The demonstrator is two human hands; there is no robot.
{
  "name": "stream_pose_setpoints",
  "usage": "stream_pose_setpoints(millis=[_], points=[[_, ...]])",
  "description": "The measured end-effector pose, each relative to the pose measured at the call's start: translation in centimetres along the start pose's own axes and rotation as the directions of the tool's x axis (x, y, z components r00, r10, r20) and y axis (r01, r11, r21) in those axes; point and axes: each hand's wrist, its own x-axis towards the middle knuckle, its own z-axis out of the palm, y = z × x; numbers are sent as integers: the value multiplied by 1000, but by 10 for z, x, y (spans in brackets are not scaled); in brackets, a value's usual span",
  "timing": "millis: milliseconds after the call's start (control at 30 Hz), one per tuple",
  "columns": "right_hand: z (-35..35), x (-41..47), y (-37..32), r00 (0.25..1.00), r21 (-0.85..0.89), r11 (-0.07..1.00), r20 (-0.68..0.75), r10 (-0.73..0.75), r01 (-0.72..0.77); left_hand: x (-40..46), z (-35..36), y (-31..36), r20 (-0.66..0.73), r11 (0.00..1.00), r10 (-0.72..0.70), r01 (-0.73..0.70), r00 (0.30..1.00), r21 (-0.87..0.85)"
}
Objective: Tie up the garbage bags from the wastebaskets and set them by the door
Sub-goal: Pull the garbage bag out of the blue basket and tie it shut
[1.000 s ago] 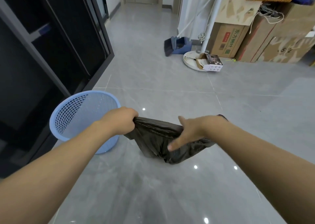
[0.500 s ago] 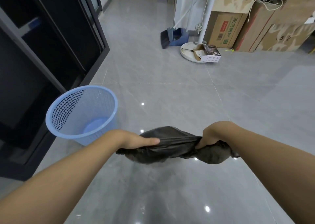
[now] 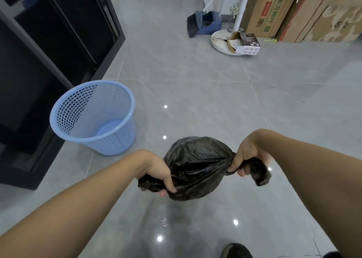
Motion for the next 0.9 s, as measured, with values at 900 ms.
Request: stream_pose_setpoints(millis=[900], points=[[-33, 15, 1, 790, 860, 291, -187, -584, 419, -32, -55, 44, -606, 162, 248, -649, 756, -743]])
